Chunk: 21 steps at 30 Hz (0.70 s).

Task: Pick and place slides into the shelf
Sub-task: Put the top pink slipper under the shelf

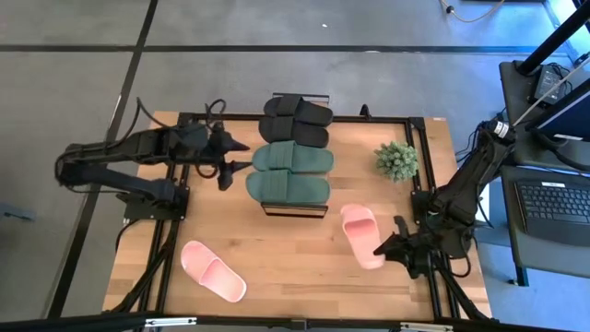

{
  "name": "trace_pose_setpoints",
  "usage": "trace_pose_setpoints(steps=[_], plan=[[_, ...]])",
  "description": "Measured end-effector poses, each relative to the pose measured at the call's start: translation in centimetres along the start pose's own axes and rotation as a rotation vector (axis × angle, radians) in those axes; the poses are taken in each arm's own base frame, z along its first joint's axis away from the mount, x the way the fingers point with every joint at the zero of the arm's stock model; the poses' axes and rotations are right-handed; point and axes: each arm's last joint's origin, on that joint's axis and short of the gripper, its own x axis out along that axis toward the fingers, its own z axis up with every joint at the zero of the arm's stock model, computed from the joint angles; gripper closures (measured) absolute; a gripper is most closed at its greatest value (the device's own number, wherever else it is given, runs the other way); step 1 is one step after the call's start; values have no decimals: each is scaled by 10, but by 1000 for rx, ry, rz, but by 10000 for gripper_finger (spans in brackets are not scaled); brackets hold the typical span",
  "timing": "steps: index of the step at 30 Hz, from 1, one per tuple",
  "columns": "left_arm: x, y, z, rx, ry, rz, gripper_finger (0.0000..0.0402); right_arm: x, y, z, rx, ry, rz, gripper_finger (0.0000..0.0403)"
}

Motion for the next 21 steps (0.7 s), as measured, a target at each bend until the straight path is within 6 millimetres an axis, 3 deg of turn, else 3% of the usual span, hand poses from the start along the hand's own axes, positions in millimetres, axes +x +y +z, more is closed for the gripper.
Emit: trace_pose_setpoints(steps=[8,13,21], plan=[[3,8,-28,20,-109,-99,186,-6,3,-16,-25,-13,-16,340],[8,10,-43,11,-72,-88,186,-13,5,-30,88,-26,-15,340],[10,10,-48,44,-59,-89,186,-24,-1,-52,102,-77,-69,340]])
